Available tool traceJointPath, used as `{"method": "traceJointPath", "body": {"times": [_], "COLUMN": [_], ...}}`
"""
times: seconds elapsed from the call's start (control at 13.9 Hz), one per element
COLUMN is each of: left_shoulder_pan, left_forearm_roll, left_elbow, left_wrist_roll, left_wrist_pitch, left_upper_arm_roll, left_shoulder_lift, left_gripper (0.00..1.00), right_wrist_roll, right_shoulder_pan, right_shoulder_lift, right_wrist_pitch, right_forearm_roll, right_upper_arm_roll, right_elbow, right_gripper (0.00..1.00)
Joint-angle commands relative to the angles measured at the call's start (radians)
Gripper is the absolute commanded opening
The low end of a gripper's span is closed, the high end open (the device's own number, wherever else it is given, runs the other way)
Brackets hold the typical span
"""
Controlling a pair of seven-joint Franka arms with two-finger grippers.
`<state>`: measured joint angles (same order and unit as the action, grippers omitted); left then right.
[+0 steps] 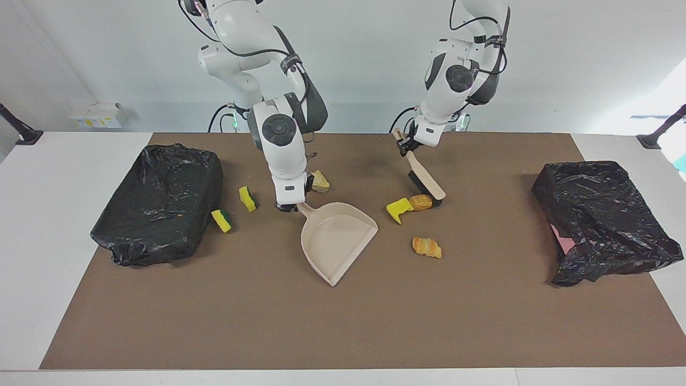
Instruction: Sweep and dump trash in bin
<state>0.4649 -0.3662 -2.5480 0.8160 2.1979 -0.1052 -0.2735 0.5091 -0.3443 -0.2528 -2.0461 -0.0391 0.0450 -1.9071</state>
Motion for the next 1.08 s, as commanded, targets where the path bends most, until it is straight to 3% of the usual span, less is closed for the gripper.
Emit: {"method": "traceJointPath", "body": {"times": [0.0,0.57,0.86,1.0], "left_shoulder_pan": [0.047,0.070,0.046,-0.006], "left_forearm_roll": [-0.054,-0.056,-0.013,0.093], "left_elbow": [0.034,0.285,0.394,0.431], "left_wrist_roll": [0.057,0.134,0.115,0.092], "left_wrist_pitch": [0.092,0.102,-0.001,-0.076], "left_upper_arm_roll": [0.015,0.015,0.022,0.024], "left_shoulder_lift": [0.086,0.293,0.336,0.326], "left_gripper": [0.00,0.00,0.00,0.00], "right_wrist_roll": [0.011,0.011,0.073,0.193], "right_shoulder_pan": [0.016,0.016,0.027,0.036], "right_shoulder_lift": [0.018,0.018,0.013,-0.002], "right_wrist_pitch": [0.000,0.001,-0.003,-0.019], "right_forearm_roll": [0.011,0.011,0.021,0.063], "right_upper_arm_roll": [0.009,0.009,0.009,0.009], "right_elbow": [-0.017,-0.015,-0.009,0.013], "right_gripper": [0.02,0.02,0.00,0.00]}}
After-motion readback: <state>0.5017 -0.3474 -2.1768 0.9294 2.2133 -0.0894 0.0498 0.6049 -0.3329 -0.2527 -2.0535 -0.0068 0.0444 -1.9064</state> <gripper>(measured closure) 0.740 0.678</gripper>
